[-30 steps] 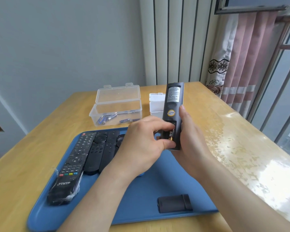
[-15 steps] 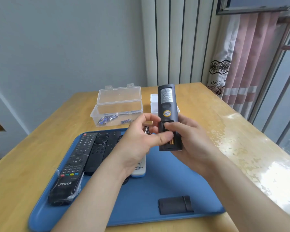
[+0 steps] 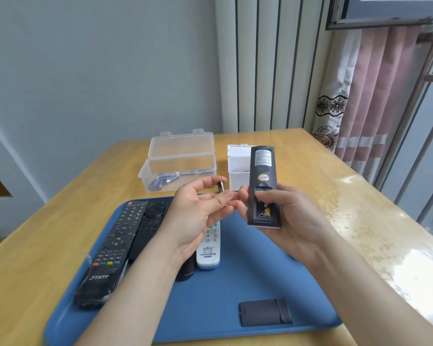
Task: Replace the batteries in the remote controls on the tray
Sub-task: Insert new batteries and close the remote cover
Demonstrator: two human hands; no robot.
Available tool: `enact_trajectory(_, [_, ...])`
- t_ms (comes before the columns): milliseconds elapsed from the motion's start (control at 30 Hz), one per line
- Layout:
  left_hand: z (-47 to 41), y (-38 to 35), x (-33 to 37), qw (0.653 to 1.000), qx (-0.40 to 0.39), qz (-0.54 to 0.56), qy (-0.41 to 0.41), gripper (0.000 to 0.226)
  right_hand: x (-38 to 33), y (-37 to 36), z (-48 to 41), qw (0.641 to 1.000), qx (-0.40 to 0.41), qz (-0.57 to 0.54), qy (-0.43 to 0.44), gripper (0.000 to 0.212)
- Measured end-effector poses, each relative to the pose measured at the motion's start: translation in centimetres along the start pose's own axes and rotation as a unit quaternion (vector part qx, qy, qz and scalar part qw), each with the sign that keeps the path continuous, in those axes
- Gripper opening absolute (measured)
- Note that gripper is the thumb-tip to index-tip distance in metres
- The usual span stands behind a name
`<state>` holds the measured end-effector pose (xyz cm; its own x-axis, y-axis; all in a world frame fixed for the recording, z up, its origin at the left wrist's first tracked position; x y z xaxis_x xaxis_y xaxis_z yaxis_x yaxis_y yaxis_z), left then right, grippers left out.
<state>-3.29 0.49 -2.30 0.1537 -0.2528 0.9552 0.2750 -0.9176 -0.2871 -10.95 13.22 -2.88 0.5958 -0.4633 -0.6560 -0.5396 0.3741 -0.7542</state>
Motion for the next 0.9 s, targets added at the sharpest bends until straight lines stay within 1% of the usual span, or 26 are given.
enact_trajectory(100, [0.0,-0.1,-0.1,1.0,0.01,-0.03,-0.003,0.013,-0.2,-0.1,0.1,1.0,-0.002,0.027,0.0,0.033])
enact_trajectory(133, [0.0,-0.1,-0.1,0.999,0.006,-0.041,-0.006,0.012,-0.2,0.0,0.1,0.999,0.004,0.036,0.0,0.031])
enact_trajectory(200, [-0.1,-0.1,-0.1,0.997,-0.009,-0.08,-0.02,0.02,-0.2,0.1,0.2,0.999,0.019,0.047,-0.003,0.028])
enact_trajectory(267, [-0.2,-0.2,0.1,0.989,-0.022,-0.144,-0.037,0.03,0.0,0.1,0.1,0.999,0.018,0.05,-0.005,0.03])
enact_trajectory(367, [0.0,-0.6,0.7,0.958,-0.012,-0.275,-0.081,0.04,0.2,0.0,0.0,0.999,0.009,0.046,-0.001,0.038])
enact_trajectory(400, [0.2,-0.9,0.9,0.951,-0.013,-0.29,-0.104,0.039,0.2,0.0,0.1,0.999,0.009,0.046,0.002,0.038])
enact_trajectory(500, [0.3,-1.4,1.1,0.946,-0.021,-0.291,-0.142,0.027,0.4,0.0,0.0,0.997,0.018,0.068,0.012,0.029])
enact_trajectory(600, [0.3,-1.3,1.1,0.921,-0.017,-0.356,-0.156,0.014,0.5,-0.1,0.1,0.995,0.028,0.089,0.02,0.023])
enact_trajectory(633, [0.4,-1.3,1.1,0.914,-0.023,-0.371,-0.161,0.014,0.5,0.0,0.1,0.995,0.03,0.094,0.019,0.022])
enact_trajectory(733, [0.6,-1.7,1.2,0.896,-0.047,-0.405,-0.174,0.022,0.6,0.0,0.2,0.995,0.035,0.093,0.017,0.023])
enact_trajectory(800, [0.6,-2.1,1.0,0.904,-0.038,-0.387,-0.177,0.03,0.7,-0.1,0.2,0.995,0.034,0.09,0.016,0.023])
enact_trajectory(900, [0.5,-2.2,0.6,0.921,0.012,-0.347,-0.179,0.035,0.8,-0.3,0.2,0.993,0.047,0.106,0.011,0.022])
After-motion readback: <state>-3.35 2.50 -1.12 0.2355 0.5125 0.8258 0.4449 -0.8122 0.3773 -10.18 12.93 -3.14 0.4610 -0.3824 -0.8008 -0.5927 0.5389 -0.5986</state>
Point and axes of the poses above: each hand's wrist, its own z-axis away from the middle knuckle, its own y-axis out of the back of the hand, x = y × z, the point moved 3 cm from there along -z, towards the middle knuckle, and after that the axes turned 10 degrees about -x, right-handed, at the moved point
